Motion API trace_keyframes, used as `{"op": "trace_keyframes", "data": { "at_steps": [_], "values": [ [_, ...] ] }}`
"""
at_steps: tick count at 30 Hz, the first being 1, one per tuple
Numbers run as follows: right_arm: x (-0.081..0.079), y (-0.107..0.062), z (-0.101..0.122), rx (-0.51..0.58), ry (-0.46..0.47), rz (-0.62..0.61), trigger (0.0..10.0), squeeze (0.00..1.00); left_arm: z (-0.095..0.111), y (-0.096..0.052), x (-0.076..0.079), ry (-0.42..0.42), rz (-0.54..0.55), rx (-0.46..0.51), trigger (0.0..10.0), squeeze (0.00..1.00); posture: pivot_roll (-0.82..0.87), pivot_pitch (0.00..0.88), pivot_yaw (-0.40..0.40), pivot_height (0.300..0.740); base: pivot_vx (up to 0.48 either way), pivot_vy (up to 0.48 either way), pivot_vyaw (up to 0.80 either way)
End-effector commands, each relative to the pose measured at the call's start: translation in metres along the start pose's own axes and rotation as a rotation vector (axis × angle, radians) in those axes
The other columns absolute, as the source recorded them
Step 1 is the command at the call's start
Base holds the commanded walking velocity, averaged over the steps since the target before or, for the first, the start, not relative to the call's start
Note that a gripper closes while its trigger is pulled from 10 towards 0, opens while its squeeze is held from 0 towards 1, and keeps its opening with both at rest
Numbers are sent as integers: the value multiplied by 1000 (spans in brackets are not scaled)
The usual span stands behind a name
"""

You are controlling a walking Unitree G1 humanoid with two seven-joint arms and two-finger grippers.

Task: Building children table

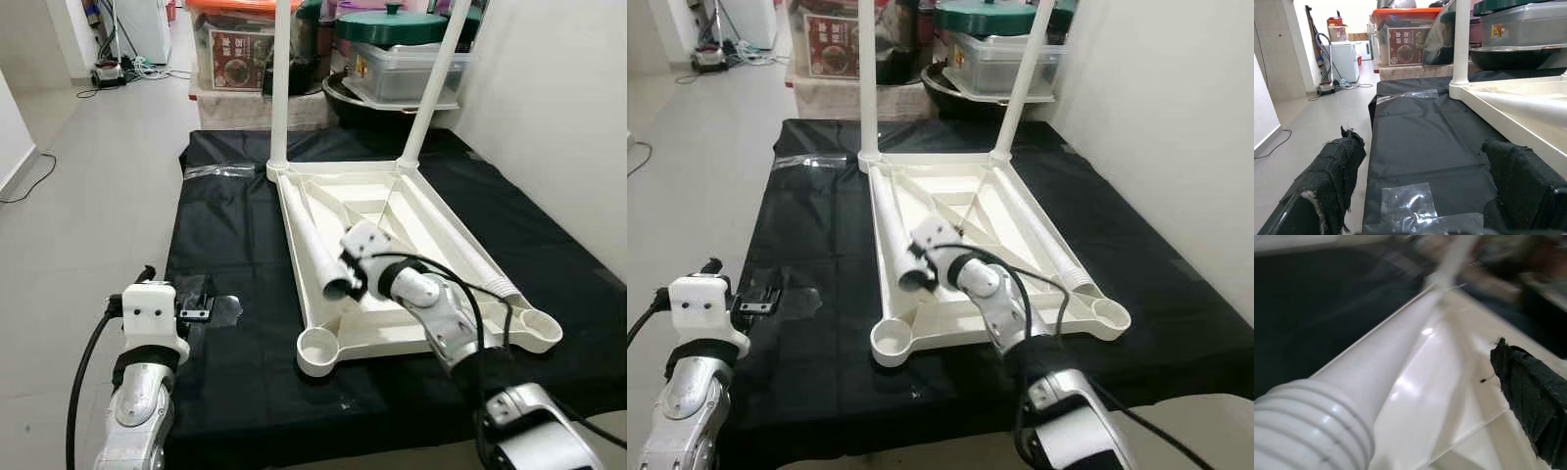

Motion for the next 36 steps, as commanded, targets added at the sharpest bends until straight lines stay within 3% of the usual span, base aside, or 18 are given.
{"op": "trace_keyframes", "data": {
  "at_steps": [1,4,5,14,22,27,28,30,32,33,35,36],
  "values": [
    [19,0,7,39,45,-107,10000,0,-2,-1,0,7,3,-6,10000,0,36,0,-84,740,0,0,0],
    [25,-1,11,67,78,-139,10000,0,-2,-2,-1,9,3,-7,10000,0,36,0,-84,740,0,0,0],
    [26,-2,11,85,94,-142,0,0,-3,-1,-1,10,2,-8,10000,0,33,0,-82,740,0,0,0],
    [-1,-3,2,94,122,-39,0,0,-2,1,-2,17,12,-5,10000,0,51,0,-94,740,0,0,0],
    [-8,-7,4,128,123,14,0,0,-3,3,-2,25,8,-8,10000,0,34,0,-77,740,0,0,0],
    [1,-15,-1,124,117,21,0,0,-2,6,0,29,-5,-3,10000,0,26,0,-74,740,0,0,0],
    [9,-19,-3,121,127,12,0,0,-3,8,0,32,-8,-5,10000,0,22,0,-70,740,0,0,0],
    [32,-28,6,196,248,9,0,0,-1,11,-1,19,-12,1,10000,0,10,0,-59,740,0,0,0],
    [32,-28,6,196,248,9,0,0,-1,11,-1,19,-12,1,10000,0,10,0,-59,740,0,0,0],
    [46,-35,14,251,286,16,0,0,1,14,-1,-8,-22,6,10000,0,4,0,-51,740,0,0,0],
    [46,-35,14,251,286,16,0,0,1,14,-1,-8,-22,6,10000,0,4,0,-51,740,0,0,0],
    [62,-45,25,329,355,37,0,0,4,17,2,-105,-47,6,10000,0,-9,0,-37,740,0,0,0]
  ]
}}
Point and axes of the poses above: a point about 5 cm out from each wrist's last joint towards the gripper, its own y axis pointing out of the wrist towards the gripper, its own z axis along the axis of the wrist's last joint, x = y × z, the point moved 3 cm from there along y, pointing out of the wrist towards the gripper, and after that the axes turned 11 degrees about y, right-handed, at the moved point
